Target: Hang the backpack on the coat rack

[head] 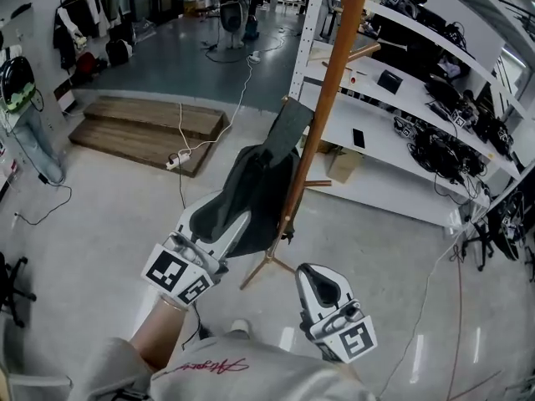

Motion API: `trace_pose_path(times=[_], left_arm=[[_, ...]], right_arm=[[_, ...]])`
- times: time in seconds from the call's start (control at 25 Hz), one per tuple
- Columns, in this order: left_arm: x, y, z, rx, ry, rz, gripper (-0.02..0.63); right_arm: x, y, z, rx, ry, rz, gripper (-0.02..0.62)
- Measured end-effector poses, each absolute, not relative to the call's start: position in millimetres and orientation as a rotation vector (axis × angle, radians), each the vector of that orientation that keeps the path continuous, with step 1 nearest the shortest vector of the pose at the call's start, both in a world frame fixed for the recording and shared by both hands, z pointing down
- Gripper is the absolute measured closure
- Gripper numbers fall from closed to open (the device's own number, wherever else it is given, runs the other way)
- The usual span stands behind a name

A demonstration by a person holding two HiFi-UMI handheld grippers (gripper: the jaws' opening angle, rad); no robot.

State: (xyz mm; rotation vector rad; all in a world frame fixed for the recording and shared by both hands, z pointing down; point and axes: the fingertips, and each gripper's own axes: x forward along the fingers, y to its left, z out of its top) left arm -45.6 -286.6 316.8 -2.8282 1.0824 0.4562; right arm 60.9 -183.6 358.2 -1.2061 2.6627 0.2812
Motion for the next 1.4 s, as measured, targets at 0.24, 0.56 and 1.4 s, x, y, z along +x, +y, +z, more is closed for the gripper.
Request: trace_pose_path(times=[0.24,0.56,1.4], left_arm=[[-37,-217,322,-2.834,1.124,0.557,0.530],[-16,-139,348,-2.815,1.208,0.430,0.572],[-30,-72,353,-2.862,1.235,0.346,0.581]], right_arm=[[73,-127,358,-1.198,2.684,0.342,0.572],[77,-63,362,-1.133,2.690,0.267,0.572],[52,-10,348,-1.162,2.674,0.294,0.572]])
